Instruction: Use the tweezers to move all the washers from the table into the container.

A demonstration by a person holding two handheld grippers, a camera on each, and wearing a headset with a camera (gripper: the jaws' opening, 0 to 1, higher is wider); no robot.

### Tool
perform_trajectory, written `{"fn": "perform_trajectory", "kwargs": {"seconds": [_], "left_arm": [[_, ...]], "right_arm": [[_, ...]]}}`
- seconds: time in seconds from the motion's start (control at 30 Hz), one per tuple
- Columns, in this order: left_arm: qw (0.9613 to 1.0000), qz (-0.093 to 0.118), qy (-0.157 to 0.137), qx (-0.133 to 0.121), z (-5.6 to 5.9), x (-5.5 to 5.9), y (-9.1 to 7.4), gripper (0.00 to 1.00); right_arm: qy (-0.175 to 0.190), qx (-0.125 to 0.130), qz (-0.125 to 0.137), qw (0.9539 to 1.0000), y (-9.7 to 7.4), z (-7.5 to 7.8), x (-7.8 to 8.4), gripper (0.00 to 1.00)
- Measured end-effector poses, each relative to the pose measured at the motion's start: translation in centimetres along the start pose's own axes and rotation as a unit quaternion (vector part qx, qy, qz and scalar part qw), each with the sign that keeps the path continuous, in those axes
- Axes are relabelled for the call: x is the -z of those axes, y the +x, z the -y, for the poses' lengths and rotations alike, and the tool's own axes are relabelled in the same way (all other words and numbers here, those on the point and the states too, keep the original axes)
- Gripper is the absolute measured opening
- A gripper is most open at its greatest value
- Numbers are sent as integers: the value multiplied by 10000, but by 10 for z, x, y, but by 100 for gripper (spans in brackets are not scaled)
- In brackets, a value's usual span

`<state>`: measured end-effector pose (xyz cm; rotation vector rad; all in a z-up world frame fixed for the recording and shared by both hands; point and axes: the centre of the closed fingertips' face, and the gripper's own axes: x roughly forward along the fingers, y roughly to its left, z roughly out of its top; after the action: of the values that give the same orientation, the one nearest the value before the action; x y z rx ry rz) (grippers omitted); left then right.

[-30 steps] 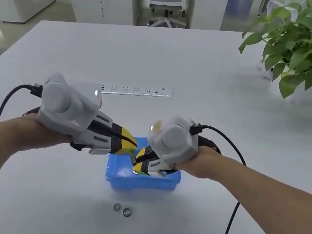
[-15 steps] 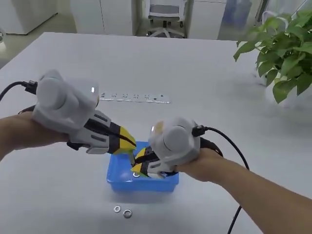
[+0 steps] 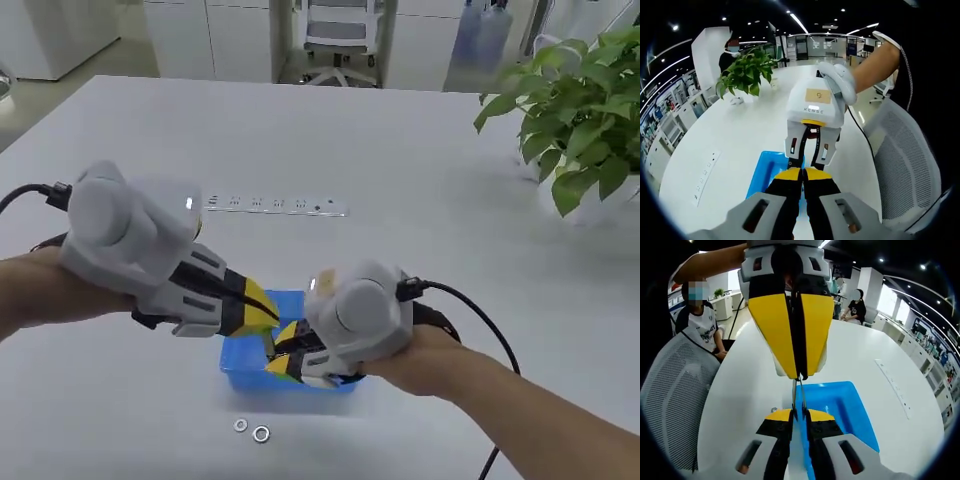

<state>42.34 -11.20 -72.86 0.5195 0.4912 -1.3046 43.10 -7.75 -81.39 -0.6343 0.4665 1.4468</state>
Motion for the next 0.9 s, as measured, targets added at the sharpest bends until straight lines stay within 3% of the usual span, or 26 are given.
{"fn": "perform_trajectory", "kwargs": {"seconds": [0.37, 0.9], "left_arm": [[9999, -59, -100, 87, 20, 13, 5, 5], [9994, -37, -342, 92, 37, 33, 11, 5]], "right_arm": [[41, -180, -18, 9998, 9, -24, 8, 13], [99, -423, -62, 9990, 25, -46, 19, 13]]}}
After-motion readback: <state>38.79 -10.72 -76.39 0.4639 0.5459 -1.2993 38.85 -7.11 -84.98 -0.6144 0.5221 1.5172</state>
